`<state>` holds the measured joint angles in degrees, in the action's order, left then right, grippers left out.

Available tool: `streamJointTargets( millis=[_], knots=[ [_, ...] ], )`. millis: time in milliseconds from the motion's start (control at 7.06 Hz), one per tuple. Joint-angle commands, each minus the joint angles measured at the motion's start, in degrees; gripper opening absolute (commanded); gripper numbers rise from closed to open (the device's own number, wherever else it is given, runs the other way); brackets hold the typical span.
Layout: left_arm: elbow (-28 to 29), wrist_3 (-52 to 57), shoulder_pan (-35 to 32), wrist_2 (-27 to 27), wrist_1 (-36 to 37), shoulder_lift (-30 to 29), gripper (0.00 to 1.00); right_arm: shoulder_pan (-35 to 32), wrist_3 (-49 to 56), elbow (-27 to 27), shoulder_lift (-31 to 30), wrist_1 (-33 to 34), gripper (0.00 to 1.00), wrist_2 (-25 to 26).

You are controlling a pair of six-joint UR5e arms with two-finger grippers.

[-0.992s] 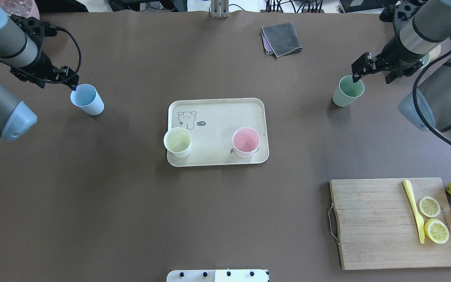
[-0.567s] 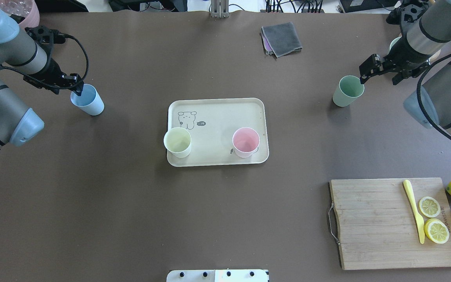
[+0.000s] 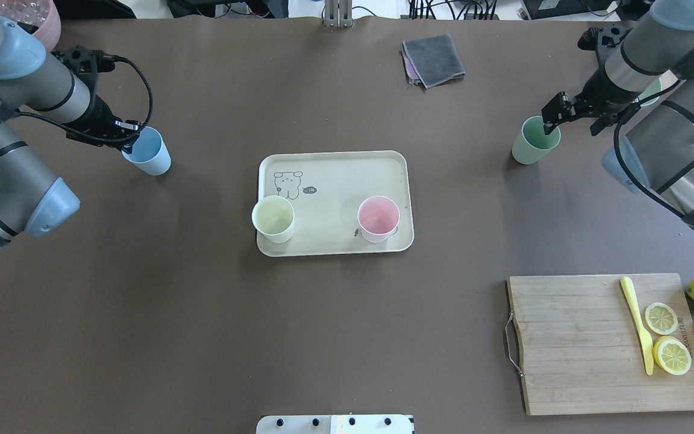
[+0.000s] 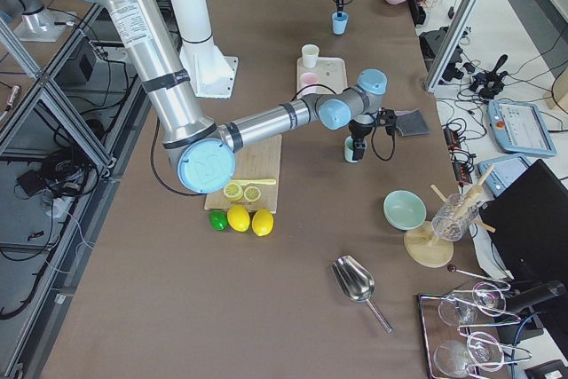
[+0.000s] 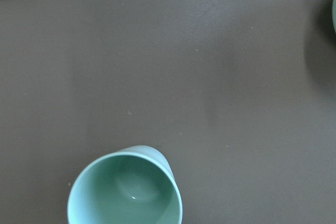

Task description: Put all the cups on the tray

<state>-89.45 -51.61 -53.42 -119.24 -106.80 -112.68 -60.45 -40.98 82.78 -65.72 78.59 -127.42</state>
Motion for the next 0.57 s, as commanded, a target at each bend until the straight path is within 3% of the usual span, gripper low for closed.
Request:
streamJointTargets(
  millis=[0,142,283,425],
  knots=[
    [-2.6,-1.7,0.7,0.1,1.2,0.1,0.0,0.2,-0.1,-4.8,2.3,-1.5,0.98,-0.1],
    [-4.0,-3.0,0.8,0.1,1.9,0.0,0.0,0.7,-0.3,-5.6,2.1,-2.5,0.72,-0.1],
    [-6.9,-4.7,0.9,0.0,5.8,-1.2,0.0,0.8,-0.6,-5.5,1.7,-2.5,0.18,-0.2],
    [-7.9,-7.8,2.9,-0.3,11.3,-5.9,0.0,1.6,-0.7,-5.2,1.5,-2.6,0.0,-0.2]
  ],
)
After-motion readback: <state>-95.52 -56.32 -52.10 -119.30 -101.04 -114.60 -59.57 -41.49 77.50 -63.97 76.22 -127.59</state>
